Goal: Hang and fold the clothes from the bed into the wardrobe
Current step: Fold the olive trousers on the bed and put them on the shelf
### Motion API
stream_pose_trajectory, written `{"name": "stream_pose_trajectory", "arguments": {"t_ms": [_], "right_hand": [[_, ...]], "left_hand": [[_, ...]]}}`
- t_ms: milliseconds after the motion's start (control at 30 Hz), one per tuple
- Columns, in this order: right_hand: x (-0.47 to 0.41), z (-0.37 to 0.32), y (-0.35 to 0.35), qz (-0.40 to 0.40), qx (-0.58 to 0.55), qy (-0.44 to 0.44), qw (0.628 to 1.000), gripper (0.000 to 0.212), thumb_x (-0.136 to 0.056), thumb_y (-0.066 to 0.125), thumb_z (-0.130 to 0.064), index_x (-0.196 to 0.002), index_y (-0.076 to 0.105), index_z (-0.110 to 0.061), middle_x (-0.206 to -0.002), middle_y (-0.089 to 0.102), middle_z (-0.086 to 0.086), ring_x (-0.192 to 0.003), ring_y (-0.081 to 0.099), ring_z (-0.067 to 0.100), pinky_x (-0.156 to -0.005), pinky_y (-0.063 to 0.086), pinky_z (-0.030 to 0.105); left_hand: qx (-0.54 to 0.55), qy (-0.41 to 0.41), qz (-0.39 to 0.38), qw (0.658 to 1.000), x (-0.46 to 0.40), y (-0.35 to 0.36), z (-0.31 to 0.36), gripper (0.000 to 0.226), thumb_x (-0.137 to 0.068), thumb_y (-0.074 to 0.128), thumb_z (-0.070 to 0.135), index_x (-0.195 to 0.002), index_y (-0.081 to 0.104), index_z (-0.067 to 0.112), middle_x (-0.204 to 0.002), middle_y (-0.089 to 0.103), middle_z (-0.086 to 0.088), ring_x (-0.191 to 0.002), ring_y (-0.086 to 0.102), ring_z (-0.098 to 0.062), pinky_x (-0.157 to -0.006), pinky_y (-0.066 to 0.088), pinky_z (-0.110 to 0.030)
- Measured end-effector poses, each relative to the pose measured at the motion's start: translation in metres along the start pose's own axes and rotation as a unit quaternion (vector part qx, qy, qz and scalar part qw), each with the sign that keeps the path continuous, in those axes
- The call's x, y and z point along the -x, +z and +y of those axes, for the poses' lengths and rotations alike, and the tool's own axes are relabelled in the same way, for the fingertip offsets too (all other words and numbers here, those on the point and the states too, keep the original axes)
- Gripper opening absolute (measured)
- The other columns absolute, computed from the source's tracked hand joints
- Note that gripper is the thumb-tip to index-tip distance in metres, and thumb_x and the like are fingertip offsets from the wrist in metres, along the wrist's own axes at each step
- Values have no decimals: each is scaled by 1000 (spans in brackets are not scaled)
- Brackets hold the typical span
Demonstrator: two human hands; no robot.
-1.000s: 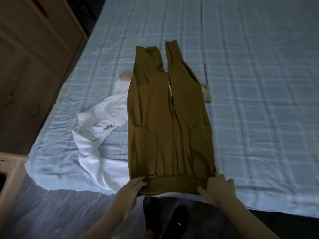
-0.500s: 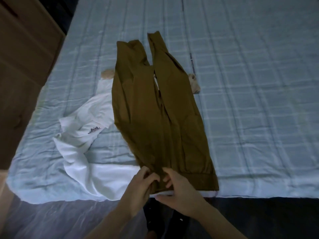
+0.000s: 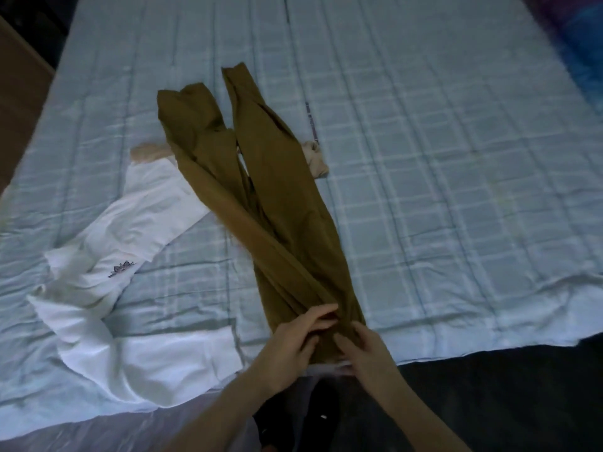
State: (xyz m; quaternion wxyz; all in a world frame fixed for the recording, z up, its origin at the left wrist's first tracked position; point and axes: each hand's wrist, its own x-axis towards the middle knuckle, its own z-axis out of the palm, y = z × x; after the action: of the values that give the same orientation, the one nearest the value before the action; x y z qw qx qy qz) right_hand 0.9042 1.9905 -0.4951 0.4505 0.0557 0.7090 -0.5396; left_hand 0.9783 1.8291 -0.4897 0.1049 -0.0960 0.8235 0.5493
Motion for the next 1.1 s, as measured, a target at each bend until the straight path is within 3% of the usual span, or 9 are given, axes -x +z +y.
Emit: {"name": "stream_pose_trajectory", "arguments": {"t_ms": [133,233,333,433,600,733,867,1000,1100], "right_hand": [[-7,15,-39,123,231,-38,965,10,-91,56,-19,-83,58,-23,-76,64,1,-74,63,20,-76,53,49],[-9,18,-47,155,317,-56,934,12,-92,55,-29,-86,46,-24,-75,60,-2,-69,60,14,-66,53,42],[-13,20,-46,164,360,-87,914,25,-88,63,-29,-102,42,-24,-95,57,-6,-82,56,9,-64,47,30],[-19,21,-41,185,429,-224,855,52,-76,71,-8,-119,44,-17,-114,51,1,-98,52,17,-73,50,32],[-23,21,-37,112,537,-375,747,51,-59,73,6,-101,61,-21,-103,58,0,-87,52,18,-69,47,29],[-31,30,-50,38,556,-327,763,45,-74,68,-25,-118,62,-22,-112,60,-4,-97,59,17,-76,48,28],[-37,17,-60,8,595,-283,752,63,-70,60,-59,-125,58,-28,-115,61,-13,-106,56,11,-90,41,34],[-42,1,-61,-35,545,-272,792,54,-78,69,-46,-124,52,-26,-96,55,-14,-91,58,14,-78,41,28],[-45,-6,-65,-49,558,-269,784,49,-77,69,-40,-120,48,-27,-96,54,-12,-87,55,11,-78,36,25]], "left_hand": [[-181,58,-22,982,-8,28,-17,66,-78,58,14,-138,41,33,-139,44,7,-128,38,-10,-107,32,-27],[-283,-59,21,957,8,38,-37,61,-70,62,46,-127,39,42,-132,35,7,-120,32,-17,-96,28,-32],[-304,-89,28,948,25,43,-55,65,-68,63,47,-128,39,45,-130,41,10,-115,41,-17,-88,39,-33],[-329,-61,55,941,24,43,-58,56,-72,57,49,-126,44,41,-125,46,11,-111,45,-14,-85,43,-31],[-364,-77,21,928,9,38,-51,47,-86,47,50,-131,39,37,-130,39,9,-117,38,-16,-92,36,-30],[-337,-46,-2,940,2,28,-58,51,-87,36,58,-129,48,32,-122,49,6,-106,44,-18,-85,44,-31],[-191,-80,-5,978,-6,12,-59,49,-91,36,60,-124,58,31,-106,59,8,-97,49,-12,-87,44,-28],[-131,-90,-56,986,-15,-10,-51,25,-100,48,38,-123,56,34,-91,59,16,-84,53,0,-79,42,-21],[-150,-46,-66,985,-17,-23,-42,15,-100,49,29,-114,45,27,-67,48,17,-60,48,-2,-62,40,-20]]}}
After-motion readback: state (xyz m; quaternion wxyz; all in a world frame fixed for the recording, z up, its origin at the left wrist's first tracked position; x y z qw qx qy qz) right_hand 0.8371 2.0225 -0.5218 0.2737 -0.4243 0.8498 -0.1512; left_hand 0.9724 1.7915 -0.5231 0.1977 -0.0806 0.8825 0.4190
